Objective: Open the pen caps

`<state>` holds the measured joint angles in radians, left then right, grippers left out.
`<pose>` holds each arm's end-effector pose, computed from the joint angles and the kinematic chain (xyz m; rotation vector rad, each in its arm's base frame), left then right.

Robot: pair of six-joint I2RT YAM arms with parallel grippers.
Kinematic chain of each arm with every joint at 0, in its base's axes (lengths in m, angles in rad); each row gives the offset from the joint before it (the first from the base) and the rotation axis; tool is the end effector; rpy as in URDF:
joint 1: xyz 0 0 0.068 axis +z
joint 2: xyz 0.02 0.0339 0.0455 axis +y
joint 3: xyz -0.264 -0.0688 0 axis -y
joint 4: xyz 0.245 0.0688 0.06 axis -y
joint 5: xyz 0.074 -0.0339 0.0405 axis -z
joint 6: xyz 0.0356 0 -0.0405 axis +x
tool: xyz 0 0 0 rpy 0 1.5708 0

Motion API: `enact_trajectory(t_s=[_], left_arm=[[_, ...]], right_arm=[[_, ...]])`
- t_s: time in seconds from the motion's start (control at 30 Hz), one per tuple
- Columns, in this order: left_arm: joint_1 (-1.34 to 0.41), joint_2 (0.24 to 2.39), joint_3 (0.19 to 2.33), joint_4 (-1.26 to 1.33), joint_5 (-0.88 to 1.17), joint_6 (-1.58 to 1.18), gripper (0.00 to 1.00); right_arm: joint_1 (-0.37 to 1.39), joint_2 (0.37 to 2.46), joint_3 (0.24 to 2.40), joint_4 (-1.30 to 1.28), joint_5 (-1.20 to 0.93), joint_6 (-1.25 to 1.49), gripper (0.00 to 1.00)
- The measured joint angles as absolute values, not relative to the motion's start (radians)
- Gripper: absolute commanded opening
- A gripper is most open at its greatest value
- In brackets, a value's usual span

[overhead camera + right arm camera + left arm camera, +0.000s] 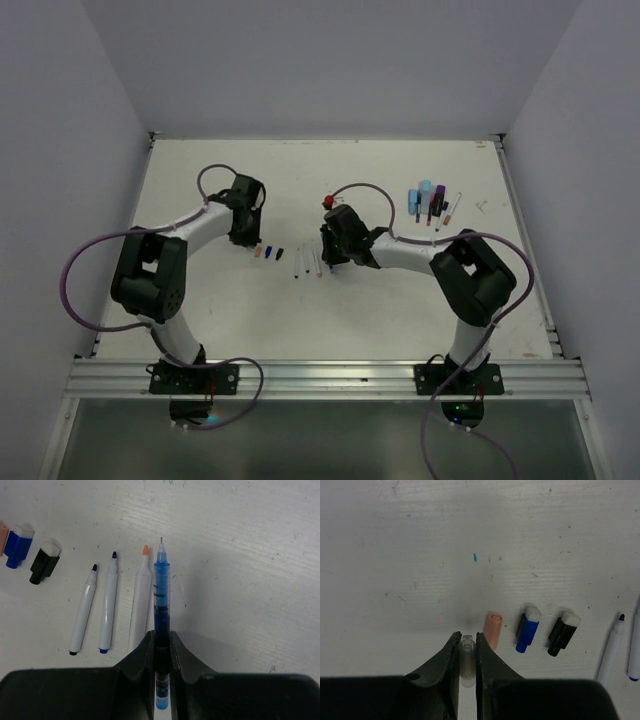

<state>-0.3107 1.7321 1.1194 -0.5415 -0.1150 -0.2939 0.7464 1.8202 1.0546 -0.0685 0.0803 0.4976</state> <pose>0.3265 -0.1005 0.1823 -0.0102 2.7105 -0.0216 0.2787 0.2538 0.1617 -0.2671 2.4428 0.4723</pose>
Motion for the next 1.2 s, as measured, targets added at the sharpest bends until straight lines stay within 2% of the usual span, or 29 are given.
enact_trajectory(t_s=[0.43,0.63,0.8,0.9,0.97,1.0,1.1,1.13,1.2], left_arm=[[-0.310,1.817,1.144,-0.545,-0.083,-0.268,0.22],[-0.310,1.820,1.144,-0.545,-0.079,-0.268,0.28],[-0.310,1.820,1.144,-0.546,-0.078,-0.269,0.31],[-0.310,1.818,1.148,-0.555,-0.078,-0.270,0.35],[-0.310,1.803,1.151,-0.568,-0.078,-0.274,0.38],[-0.310,1.789,1.156,-0.578,-0.078,-0.277,0.40],[-0.310,1.719,1.176,-0.597,-0.079,-0.287,0.56],[-0.310,1.692,1.181,-0.598,-0.080,-0.295,0.65],[-0.310,1.618,1.193,-0.595,-0.083,-0.303,0.74]], right_arm=[[0.746,1.866,1.085,-0.075,0.057,0.516,0.36],[0.745,1.860,1.089,-0.086,0.058,0.517,0.40],[0.717,1.781,1.089,-0.149,0.069,0.515,0.55],[0.662,1.699,1.094,-0.179,0.095,0.505,0.61],[0.598,1.654,1.114,-0.204,0.125,0.492,0.61],[0.565,1.644,1.129,-0.214,0.142,0.485,0.62],[0.459,1.641,1.168,-0.231,0.176,0.464,0.62],[0.423,1.644,1.178,-0.239,0.184,0.457,0.62],[0.348,1.665,1.208,-0.271,0.197,0.446,0.62]])
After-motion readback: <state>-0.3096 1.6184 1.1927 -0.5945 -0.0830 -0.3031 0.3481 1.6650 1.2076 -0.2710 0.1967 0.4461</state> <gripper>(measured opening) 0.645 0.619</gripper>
